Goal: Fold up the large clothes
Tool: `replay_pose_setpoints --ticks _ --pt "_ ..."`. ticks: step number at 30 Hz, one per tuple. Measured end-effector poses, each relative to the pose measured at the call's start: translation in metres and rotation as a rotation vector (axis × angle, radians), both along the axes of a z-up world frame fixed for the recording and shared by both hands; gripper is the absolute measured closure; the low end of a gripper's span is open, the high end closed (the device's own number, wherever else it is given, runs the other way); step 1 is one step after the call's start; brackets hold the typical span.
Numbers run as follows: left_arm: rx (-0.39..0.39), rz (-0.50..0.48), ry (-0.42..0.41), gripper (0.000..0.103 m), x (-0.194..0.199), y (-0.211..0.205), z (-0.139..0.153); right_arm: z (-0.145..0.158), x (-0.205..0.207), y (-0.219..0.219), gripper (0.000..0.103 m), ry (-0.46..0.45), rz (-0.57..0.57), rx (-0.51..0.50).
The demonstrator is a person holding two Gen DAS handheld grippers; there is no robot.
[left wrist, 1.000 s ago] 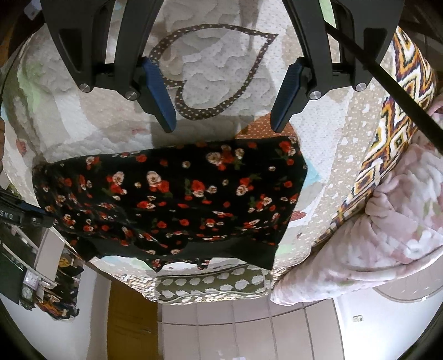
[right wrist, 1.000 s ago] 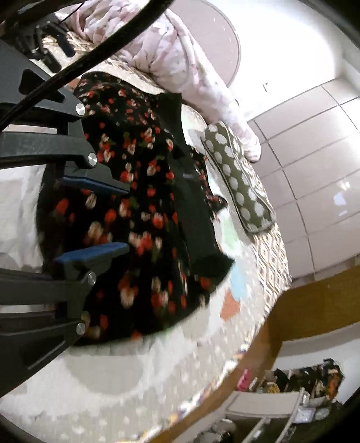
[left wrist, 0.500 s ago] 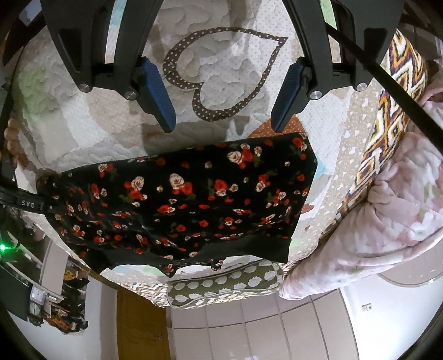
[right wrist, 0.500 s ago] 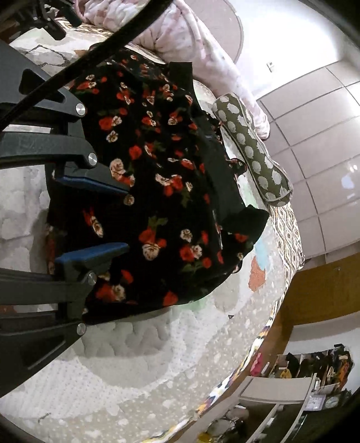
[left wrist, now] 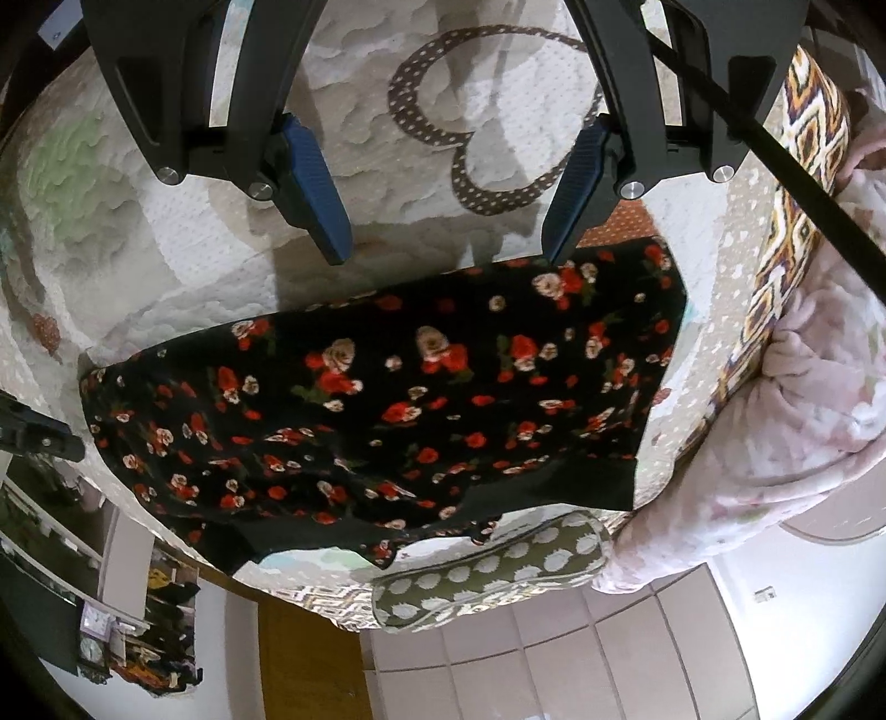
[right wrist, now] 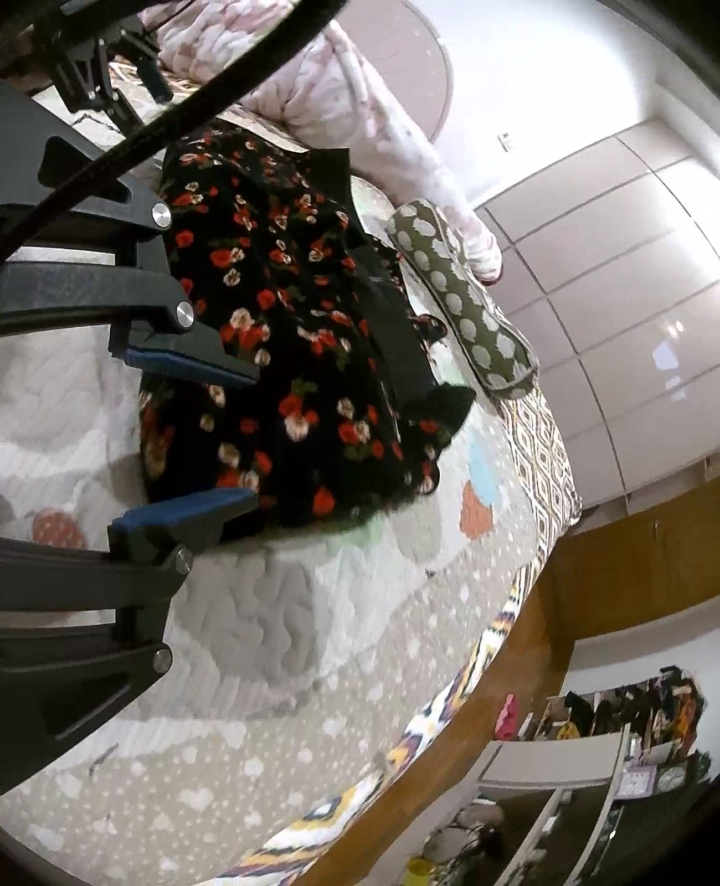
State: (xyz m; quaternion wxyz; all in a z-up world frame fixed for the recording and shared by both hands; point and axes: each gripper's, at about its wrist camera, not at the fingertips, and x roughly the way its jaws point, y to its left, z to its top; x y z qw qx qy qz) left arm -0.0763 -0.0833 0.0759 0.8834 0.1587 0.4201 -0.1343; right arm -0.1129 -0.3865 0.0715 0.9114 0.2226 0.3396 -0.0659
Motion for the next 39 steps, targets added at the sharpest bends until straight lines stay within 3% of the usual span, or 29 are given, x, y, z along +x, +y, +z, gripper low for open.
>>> replay_pose_setpoints --ticks 14,21,29,33,39 --pt "0.029 0.004 -0.028 0.033 0.029 -0.026 -0.002 -0.019 -0.018 -0.027 0.051 -0.020 -0.044 0.162" --pt "0.045 -0.003 -0.048 0.033 0.038 -0.035 -0.002 -0.030 -0.018 -0.031 0.051 -0.024 -0.059 0.238" --pt "-0.006 0.006 -0.084 0.032 0.057 -0.041 0.017 -0.037 -0.021 -0.033 0.049 -0.030 -0.075 0.291" --pt "-0.019 0.029 -0.094 0.032 0.083 -0.044 0.018 -0.039 -0.023 -0.032 0.049 -0.038 -0.089 0.314" --pt "-0.033 0.173 -0.008 0.032 0.132 -0.015 -0.008 -0.021 -0.027 -0.025 0.049 -0.086 -0.082 0.276"
